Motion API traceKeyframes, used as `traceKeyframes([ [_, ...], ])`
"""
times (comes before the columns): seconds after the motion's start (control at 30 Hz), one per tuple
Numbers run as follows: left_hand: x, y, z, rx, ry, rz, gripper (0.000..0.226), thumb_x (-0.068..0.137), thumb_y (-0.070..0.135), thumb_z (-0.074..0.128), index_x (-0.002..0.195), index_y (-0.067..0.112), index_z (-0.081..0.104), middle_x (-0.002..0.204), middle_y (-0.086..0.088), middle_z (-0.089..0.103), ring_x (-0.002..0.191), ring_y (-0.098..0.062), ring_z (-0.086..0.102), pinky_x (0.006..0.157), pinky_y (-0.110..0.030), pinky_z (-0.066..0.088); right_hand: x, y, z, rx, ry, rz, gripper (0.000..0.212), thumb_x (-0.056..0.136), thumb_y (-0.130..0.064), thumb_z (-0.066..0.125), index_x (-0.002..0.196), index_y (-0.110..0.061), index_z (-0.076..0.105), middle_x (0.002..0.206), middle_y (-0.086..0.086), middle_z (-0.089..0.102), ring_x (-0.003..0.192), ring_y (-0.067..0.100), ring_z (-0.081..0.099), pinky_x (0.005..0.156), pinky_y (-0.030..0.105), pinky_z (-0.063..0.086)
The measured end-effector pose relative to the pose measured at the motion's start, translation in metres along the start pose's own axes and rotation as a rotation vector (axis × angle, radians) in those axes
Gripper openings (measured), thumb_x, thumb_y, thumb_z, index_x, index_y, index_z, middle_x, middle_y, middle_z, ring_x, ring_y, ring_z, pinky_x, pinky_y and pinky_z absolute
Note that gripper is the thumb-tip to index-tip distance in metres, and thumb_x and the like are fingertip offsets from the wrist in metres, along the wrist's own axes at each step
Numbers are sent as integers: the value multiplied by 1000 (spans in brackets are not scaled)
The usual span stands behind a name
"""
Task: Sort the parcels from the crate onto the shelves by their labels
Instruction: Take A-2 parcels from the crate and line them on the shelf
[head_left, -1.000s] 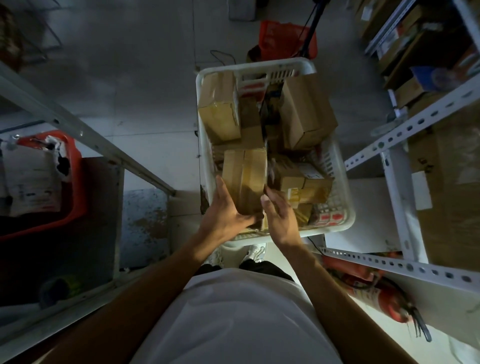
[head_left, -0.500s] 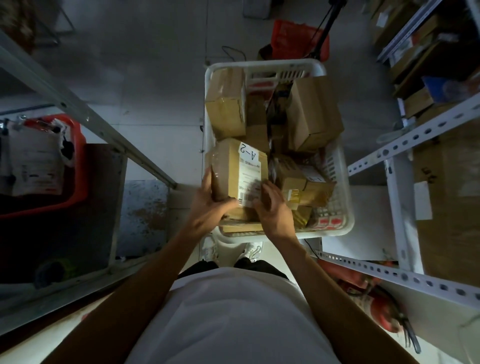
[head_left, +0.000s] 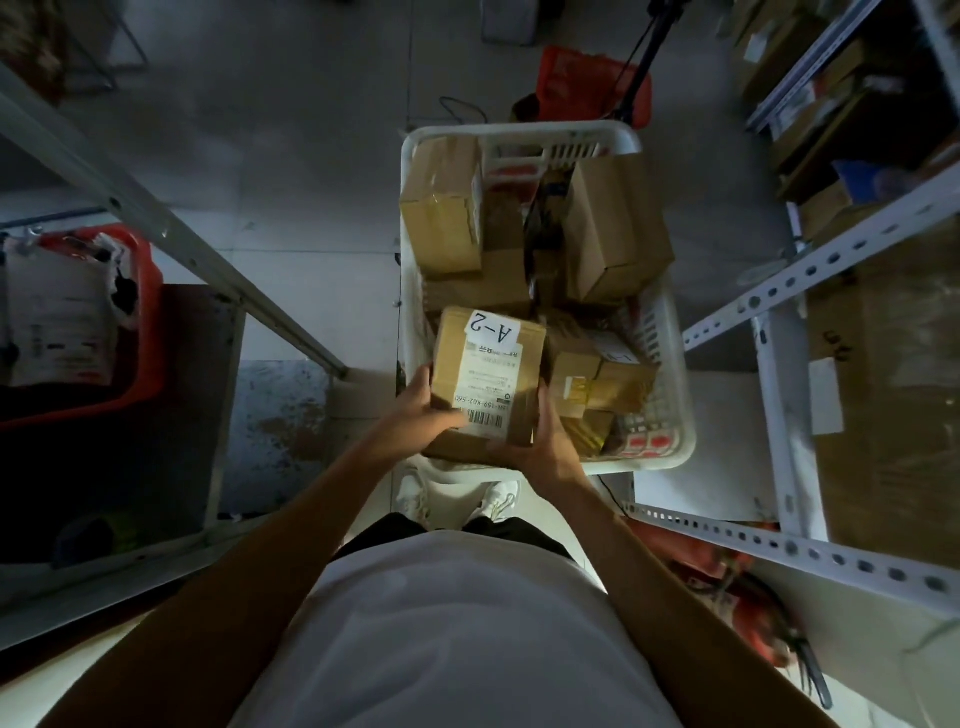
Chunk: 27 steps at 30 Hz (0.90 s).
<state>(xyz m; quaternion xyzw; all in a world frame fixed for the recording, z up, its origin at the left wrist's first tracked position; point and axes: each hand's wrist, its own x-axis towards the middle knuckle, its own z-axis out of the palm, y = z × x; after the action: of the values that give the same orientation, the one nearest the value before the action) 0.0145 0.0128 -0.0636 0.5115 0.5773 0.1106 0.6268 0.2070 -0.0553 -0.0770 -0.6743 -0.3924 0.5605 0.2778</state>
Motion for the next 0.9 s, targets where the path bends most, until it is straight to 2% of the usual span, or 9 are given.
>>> traceKeyframes([
  [0.1,14,12,-5,168,80,109,92,83,6,74,154,17,15,138,-1,52,119,-11,52,80,-12,45,4,0,6,-137,-41,-23,117,52,-30,94,149,-23,28,128,-4,59,119,11,58,98,36,54],
  [0.23,48,36,-18,354,106,172,114,79,15,80,158,23,-1,166,-6,11,149,-24,19,117,-40,29,1,1,12,-283,-18,6,139,43,-43,92,156,-21,14,142,3,46,128,20,48,106,43,47],
  [0.33,74,46,-24,535,37,229,98,74,20,85,152,21,26,159,-11,26,145,-29,31,115,-45,37,-3,1,12,-396,-59,35,148,53,-32,97,159,-16,-4,160,7,27,143,24,34,117,37,35],
  [0.4,83,42,-27,615,29,239,86,65,29,89,138,20,43,141,-8,47,127,-26,52,101,-43,52,-3,3,10,-474,-47,38,143,59,-30,95,160,-16,-6,162,7,26,142,27,37,115,38,37],
  [0.5,84,30,-32,617,93,203,76,61,40,90,123,20,51,123,-2,58,105,-17,62,88,-37,59,-3,4,3,-516,29,21,122,62,-27,93,158,-20,18,150,8,45,128,29,53,104,45,48],
  [0.6,65,25,-38,633,255,189,68,63,54,84,107,10,54,102,0,61,86,-13,64,65,-25,56,-5,12,-16,-424,210,59,68,73,-20,87,133,-12,58,121,8,69,101,25,69,86,39,57],
  [0.67,42,15,-39,609,325,182,51,74,43,82,95,9,52,87,3,57,71,-8,56,53,-18,43,-7,12,-28,-372,337,150,30,88,-28,74,109,-7,68,98,7,72,94,28,69,74,32,51],
  [0.77,11,-11,-29,517,313,181,38,80,41,79,85,10,59,82,2,67,63,-9,63,50,-19,49,4,2,-31,-277,365,249,42,99,-47,53,99,-8,69,92,11,70,93,33,67,70,29,42],
  [0.9,-2,-27,-28,463,267,164,41,77,43,81,89,9,63,88,-4,66,73,-15,65,52,-10,42,9,-18,-25,-219,238,229,50,90,-46,69,122,-11,54,105,0,58,98,24,60,77,30,47],
])
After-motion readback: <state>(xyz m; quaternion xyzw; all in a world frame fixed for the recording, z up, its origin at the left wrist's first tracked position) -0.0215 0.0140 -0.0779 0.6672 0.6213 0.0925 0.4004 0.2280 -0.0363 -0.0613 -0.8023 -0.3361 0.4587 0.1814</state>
